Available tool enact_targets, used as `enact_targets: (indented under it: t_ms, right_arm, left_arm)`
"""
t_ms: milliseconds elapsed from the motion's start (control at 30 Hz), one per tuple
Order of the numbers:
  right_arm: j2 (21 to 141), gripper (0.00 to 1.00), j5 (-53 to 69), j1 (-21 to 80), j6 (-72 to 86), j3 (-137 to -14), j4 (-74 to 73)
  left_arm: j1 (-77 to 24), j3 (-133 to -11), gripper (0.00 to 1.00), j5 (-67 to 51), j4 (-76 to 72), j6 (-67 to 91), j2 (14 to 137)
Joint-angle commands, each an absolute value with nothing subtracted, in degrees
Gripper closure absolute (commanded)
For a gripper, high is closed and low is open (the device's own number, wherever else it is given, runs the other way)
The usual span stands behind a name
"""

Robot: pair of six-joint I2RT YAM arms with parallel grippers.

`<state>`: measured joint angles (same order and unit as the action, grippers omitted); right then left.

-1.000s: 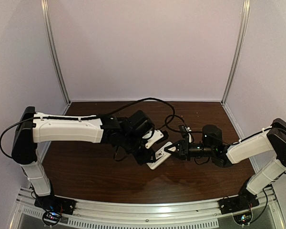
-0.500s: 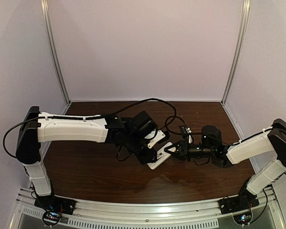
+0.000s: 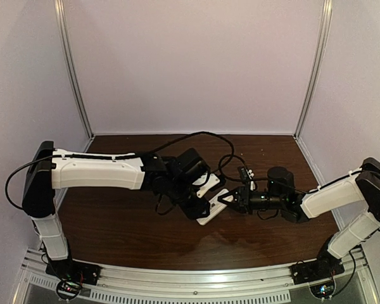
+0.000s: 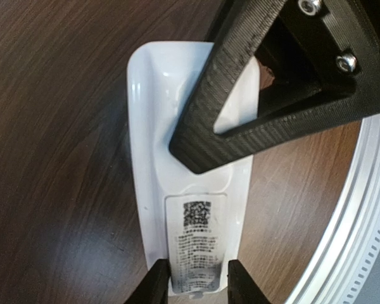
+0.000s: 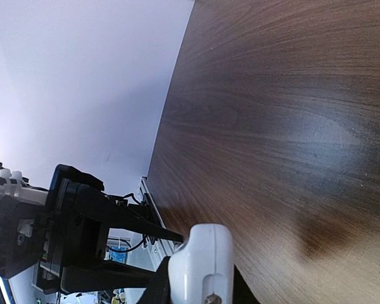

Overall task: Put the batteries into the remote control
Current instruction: Load the battery cover onto the remote control without the battery cover, then press the battery cover on the remote control.

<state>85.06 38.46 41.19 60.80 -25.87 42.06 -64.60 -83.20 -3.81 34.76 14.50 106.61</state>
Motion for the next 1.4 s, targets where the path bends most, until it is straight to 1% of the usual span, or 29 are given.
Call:
enact_targets:
  t_ms: [0, 200, 400, 533, 633, 667, 1000, 1267, 1333, 1367]
  right_arm:
    - [83.1, 1.00, 40.8, 41.8, 61.8, -26.2, 48.6]
    - [82.8, 1.00, 41.2, 41.4, 61.4, -26.3, 47.9]
    - [83.0, 1.00, 41.8, 41.0, 62.2, -25.7, 48.9]
    - [84.1, 1.00, 42.5, 40.8, 63.8, -24.9, 51.5]
    - [84.8, 1.00, 43.0, 40.7, 65.1, -24.2, 53.8]
    - [85.1, 1.00, 43.2, 40.7, 65.6, -24.0, 54.5]
    - [85.1, 1.00, 44.6, 40.3, 66.8, -23.5, 55.3]
    - [84.2, 1.00, 48.1, 40.2, 68.7, -23.5, 56.2]
    - [83.7, 1.00, 49.0, 40.2, 69.1, -23.6, 56.3]
    - [83.5, 1.00, 49.6, 40.1, 69.3, -23.7, 56.1]
  left_arm:
    - [-64.5, -83.7, 0.64, -3.6, 35.1, 14.7, 108.1]
    - [-64.5, -83.4, 0.52, -2.4, 35.5, 14.4, 107.4]
    - [-64.5, -83.4, 0.38, -1.5, 35.0, 14.6, 106.1]
    - [-64.5, -83.5, 0.22, -1.6, 34.1, 14.6, 105.0]
    - [-64.4, -83.2, 0.05, -1.5, 33.0, 14.8, 103.1]
    - [-64.4, -82.9, 0.03, -1.7, 32.4, 14.7, 102.4]
    - [-63.1, -76.0, 0.02, -8.1, 22.6, 12.6, 92.5]
    - [-61.5, -63.8, 0.03, -12.8, 13.9, 7.7, 81.0]
    - [-61.5, -60.7, 0.04, -13.9, 12.4, 5.6, 79.0]
    - [-61.5, -59.5, 0.07, -14.6, 11.7, 4.3, 78.1]
